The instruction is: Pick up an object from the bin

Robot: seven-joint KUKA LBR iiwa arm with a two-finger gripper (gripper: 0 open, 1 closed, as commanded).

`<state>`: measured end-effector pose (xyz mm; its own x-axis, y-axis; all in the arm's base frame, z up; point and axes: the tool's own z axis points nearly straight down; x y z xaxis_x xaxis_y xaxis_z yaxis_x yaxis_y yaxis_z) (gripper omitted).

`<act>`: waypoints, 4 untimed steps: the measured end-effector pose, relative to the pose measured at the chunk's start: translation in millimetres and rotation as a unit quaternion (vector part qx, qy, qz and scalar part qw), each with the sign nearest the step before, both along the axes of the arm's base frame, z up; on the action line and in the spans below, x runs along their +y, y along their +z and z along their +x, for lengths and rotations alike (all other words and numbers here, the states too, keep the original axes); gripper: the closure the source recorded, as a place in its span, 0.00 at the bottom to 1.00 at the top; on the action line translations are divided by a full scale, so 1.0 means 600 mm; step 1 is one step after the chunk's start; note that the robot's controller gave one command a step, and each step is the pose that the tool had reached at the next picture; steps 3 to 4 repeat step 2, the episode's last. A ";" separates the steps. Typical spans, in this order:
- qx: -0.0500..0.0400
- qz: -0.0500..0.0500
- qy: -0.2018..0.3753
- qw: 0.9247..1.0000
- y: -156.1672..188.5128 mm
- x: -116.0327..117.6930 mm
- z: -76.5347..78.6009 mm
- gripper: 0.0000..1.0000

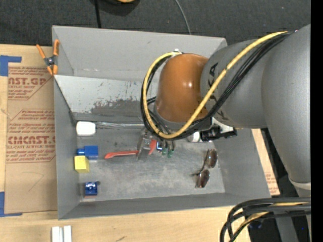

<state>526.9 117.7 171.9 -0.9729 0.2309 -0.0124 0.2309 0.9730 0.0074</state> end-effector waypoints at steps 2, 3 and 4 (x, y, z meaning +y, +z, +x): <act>0.007 -0.001 -0.005 1.000 0.116 -0.006 -0.017 1.00; 0.007 -0.001 -0.005 1.000 0.116 -0.006 -0.017 1.00; 0.007 -0.001 -0.005 1.000 0.116 -0.006 -0.017 1.00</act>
Offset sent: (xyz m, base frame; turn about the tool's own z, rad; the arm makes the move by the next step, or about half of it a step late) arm -0.0176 -0.0040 0.1056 0.0433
